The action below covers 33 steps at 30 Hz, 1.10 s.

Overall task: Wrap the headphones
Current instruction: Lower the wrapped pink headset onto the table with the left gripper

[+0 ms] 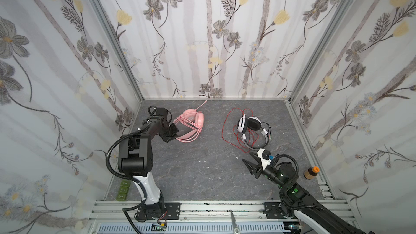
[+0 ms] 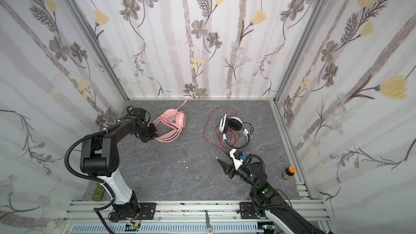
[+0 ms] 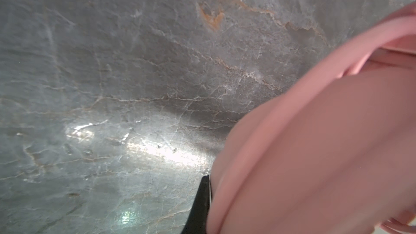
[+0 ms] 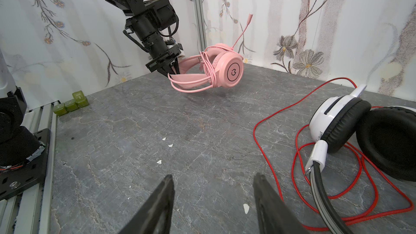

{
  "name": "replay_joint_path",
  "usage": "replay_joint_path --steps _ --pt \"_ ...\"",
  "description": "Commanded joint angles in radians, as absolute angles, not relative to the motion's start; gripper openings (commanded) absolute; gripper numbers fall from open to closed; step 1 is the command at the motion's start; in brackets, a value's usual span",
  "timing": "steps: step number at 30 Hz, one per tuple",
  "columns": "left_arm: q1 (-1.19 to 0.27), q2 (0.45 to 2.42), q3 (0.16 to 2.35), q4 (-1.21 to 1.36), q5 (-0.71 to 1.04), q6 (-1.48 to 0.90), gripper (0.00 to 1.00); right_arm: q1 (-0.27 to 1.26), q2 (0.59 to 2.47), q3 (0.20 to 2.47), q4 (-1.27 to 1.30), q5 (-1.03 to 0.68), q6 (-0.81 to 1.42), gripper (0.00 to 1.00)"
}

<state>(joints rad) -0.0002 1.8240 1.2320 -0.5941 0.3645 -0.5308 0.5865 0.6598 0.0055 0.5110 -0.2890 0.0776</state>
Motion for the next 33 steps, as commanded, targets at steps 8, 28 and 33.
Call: replay_joint_path --steps 8,28,33 --pt "0.007 1.856 1.242 -0.549 0.43 -0.529 0.05 0.595 0.655 0.0 0.538 -0.276 0.072 0.57" --pt "0.009 1.769 1.269 -0.601 0.421 -0.518 0.47 0.606 0.658 0.001 0.538 -0.267 0.066 0.57" --pt "0.017 1.706 1.262 -0.614 0.45 -0.507 0.57 0.61 0.67 0.004 0.539 -0.265 0.063 0.57"
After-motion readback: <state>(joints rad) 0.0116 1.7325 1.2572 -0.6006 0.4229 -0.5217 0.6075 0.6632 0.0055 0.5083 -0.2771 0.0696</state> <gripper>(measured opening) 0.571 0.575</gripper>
